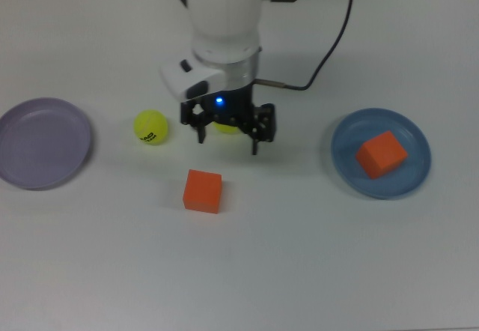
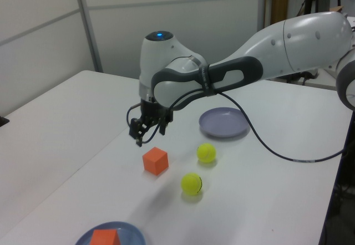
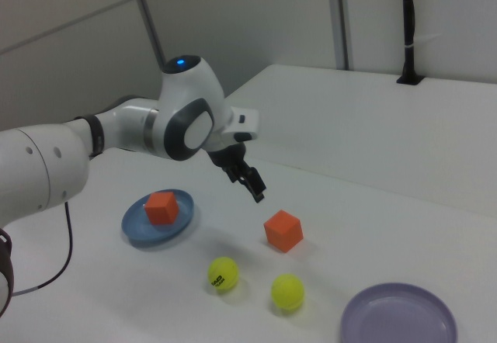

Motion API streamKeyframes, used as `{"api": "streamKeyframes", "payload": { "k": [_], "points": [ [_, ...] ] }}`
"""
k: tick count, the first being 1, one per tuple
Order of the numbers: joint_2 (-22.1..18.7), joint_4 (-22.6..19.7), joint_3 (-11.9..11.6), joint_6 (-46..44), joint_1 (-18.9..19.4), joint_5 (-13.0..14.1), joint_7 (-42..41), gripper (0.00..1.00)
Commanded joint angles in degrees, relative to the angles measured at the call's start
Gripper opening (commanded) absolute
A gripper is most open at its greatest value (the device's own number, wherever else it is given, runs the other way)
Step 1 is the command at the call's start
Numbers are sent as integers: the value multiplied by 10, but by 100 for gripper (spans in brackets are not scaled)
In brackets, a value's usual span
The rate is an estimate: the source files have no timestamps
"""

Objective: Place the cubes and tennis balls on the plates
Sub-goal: 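Move the gripper to the second orange cube and lower onto it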

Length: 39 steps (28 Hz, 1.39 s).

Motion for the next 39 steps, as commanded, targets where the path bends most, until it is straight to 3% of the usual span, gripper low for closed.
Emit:
{"api": "streamKeyframes", "payload": {
  "k": [1, 21, 39],
  "points": [
    [15, -6, -21, 3, 3, 14, 9, 100],
    [87, -6, -21, 103, 0, 13, -44, 100],
    [112, -6, -21, 133, -11, 12, -68, 100]
  ]
}}
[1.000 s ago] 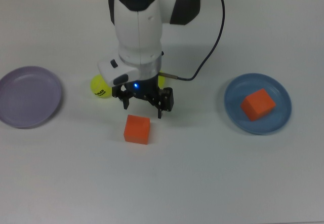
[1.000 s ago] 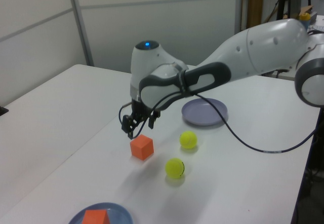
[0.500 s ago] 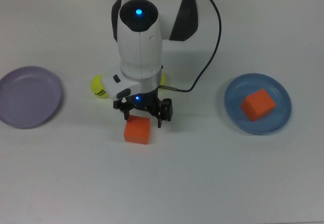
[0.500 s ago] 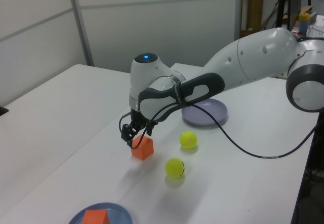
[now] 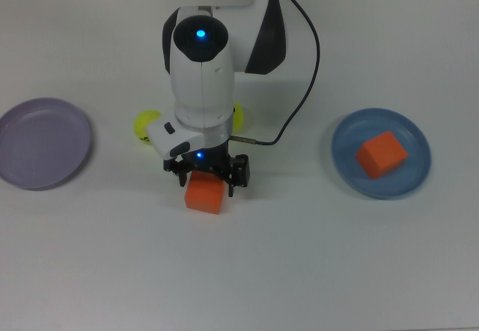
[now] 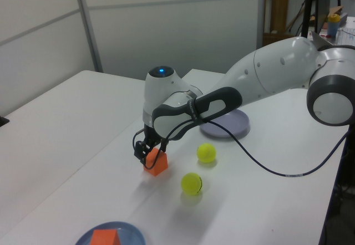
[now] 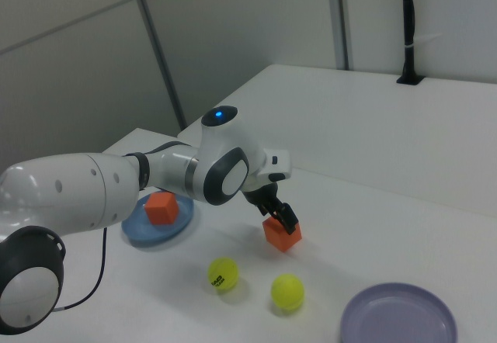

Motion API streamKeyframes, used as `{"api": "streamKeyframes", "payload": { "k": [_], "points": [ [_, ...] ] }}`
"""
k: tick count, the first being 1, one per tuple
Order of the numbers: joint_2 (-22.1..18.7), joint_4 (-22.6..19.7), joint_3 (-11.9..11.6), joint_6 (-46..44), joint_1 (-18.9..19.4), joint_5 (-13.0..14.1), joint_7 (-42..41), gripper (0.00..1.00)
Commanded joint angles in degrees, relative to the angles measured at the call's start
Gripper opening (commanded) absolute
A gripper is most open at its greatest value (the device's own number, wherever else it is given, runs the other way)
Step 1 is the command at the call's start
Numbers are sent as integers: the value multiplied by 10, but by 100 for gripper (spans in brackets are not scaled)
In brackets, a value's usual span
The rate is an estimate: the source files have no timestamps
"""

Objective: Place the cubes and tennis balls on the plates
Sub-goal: 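Close the gripper on the second cube and lift it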

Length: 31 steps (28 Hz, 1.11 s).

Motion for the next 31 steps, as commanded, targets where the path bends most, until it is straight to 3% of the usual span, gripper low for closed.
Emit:
{"api": "streamKeyframes", "payload": {
  "k": [1, 9, 10, 11, 14, 16, 20, 24, 26, 31],
  "points": [
    [5, -4, -5, 14, -2, 11, -18, 100],
    [14, -4, -4, 15, -3, 11, -18, 100],
    [17, -4, -4, 15, -3, 11, -18, 95],
    [18, -4, -3, 15, -3, 11, -18, 74],
    [18, -4, -3, 15, -3, 12, -17, 23],
    [17, -4, -3, 15, -3, 13, -13, 0],
    [-2, 4, 2, 13, -3, 18, -11, 0],
    [-47, 9, 12, 7, 1, 33, -12, 0],
    [-63, 9, 41, 1, 3, 36, -10, 0],
    [-84, 11, 84, -14, 8, 29, 32, 0]
  ]
}}
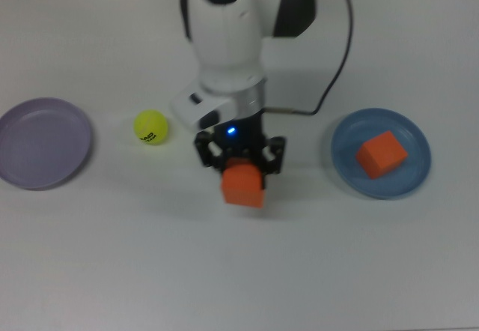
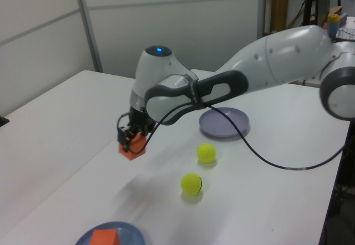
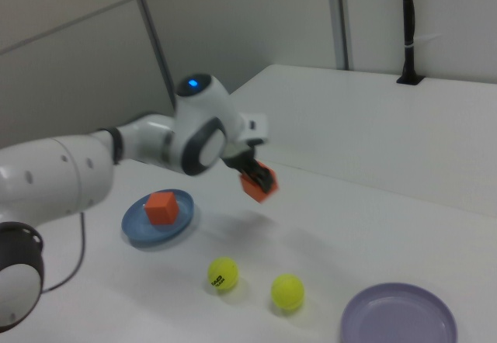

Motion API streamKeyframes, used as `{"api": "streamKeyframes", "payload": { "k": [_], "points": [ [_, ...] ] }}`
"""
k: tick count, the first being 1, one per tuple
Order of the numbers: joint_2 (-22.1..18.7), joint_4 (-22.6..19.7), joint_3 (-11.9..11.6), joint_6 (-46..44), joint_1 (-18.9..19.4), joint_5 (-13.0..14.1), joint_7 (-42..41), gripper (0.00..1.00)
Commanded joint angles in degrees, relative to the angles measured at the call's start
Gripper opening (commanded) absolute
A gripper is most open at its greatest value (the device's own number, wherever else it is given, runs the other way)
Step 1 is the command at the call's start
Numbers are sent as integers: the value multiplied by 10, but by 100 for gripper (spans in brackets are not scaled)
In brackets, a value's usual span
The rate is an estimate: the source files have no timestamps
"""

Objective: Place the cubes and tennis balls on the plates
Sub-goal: 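Close the gripper on the second cube and lift it, then stack the second cube on the first cube on the blue plate, release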

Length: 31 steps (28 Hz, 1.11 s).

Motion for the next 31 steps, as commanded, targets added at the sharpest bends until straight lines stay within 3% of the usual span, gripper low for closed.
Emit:
{"api": "streamKeyframes", "payload": {
  "k": [1, 4, 17, 26, 31],
  "points": [
    [-35, -16, 41, -14, 12, 4, 36, 0],
    [-42, -17, 59, -15, 35, 1, 60, 0],
    [-36, -32, 60, -34, 141, -49, 127, 0],
    [-11, -33, 60, -29, 156, -99, 164, 0],
    [-3, -32, 61, -28, 157, -114, 175, 0]
  ]
}}
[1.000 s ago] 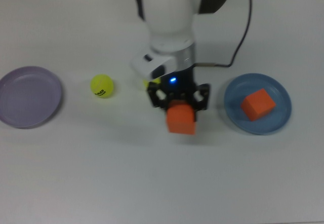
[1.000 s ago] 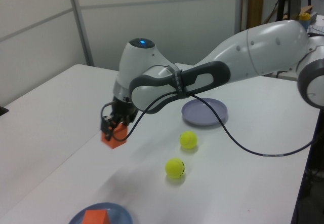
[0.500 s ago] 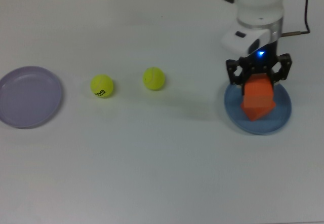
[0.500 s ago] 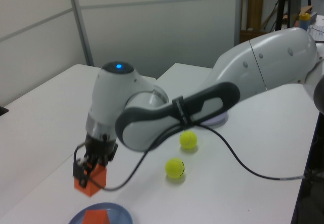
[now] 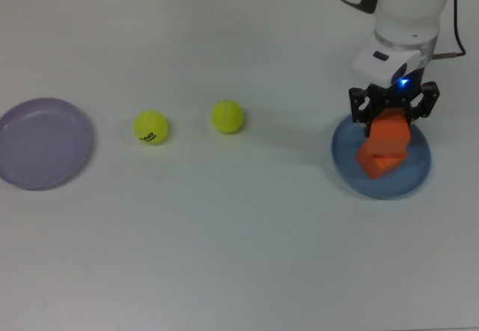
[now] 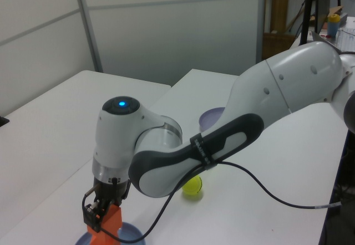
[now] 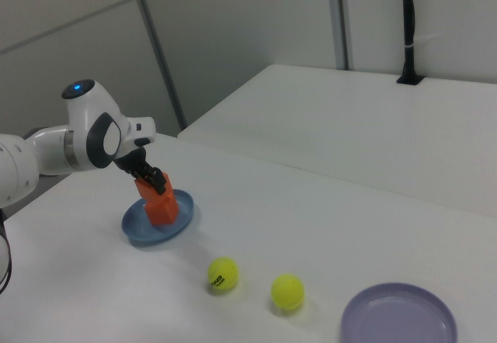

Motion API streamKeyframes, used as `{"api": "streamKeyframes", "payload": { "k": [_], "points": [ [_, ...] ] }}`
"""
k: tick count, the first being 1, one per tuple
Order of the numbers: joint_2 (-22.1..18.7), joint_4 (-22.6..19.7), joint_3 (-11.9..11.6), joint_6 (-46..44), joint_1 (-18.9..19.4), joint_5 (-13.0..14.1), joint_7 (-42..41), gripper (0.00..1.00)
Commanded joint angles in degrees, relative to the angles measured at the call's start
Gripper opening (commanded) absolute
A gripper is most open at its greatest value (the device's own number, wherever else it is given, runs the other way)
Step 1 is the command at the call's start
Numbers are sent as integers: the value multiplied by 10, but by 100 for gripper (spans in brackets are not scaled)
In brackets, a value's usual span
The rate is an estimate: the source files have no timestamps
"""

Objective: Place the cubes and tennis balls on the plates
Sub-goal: 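Stack the second cube on the first cube on the blue plate, release, then move the gripper down onto the tennis ball nearest the cubes' old spot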

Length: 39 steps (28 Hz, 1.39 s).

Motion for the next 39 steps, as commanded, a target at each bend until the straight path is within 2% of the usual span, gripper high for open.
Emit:
{"api": "streamKeyframes", "payload": {
  "k": [1, 8, 9, 10, 11, 14, 18, 22, 27, 28, 29, 32, 39],
  "points": [
    [3, -1, -4, -6, 5, -18, 21, 0],
    [7, -1, -3, -6, 5, -20, 21, 0],
    [9, -1, -4, -6, 6, -24, 21, 27],
    [9, -2, -4, -6, 6, -29, 20, 69],
    [9, -2, -4, -7, 7, -35, 21, 100],
    [8, -4, -3, -9, 8, -46, 20, 100],
    [-2, -4, -2, -14, 7, -39, 19, 100],
    [-42, -2, -1, -70, 6, -29, 18, 100],
    [-112, -5, -8, -168, -2, 19, -11, 100],
    [-132, -9, -12, -196, -8, 35, -21, 100],
    [-141, -13, -15, -205, -12, 40, -22, 100],
    [-168, -26, -28, -222, -26, 41, -21, 100],
    [-283, -146, -97, -237, -35, 41, -31, 100]
  ]
}}
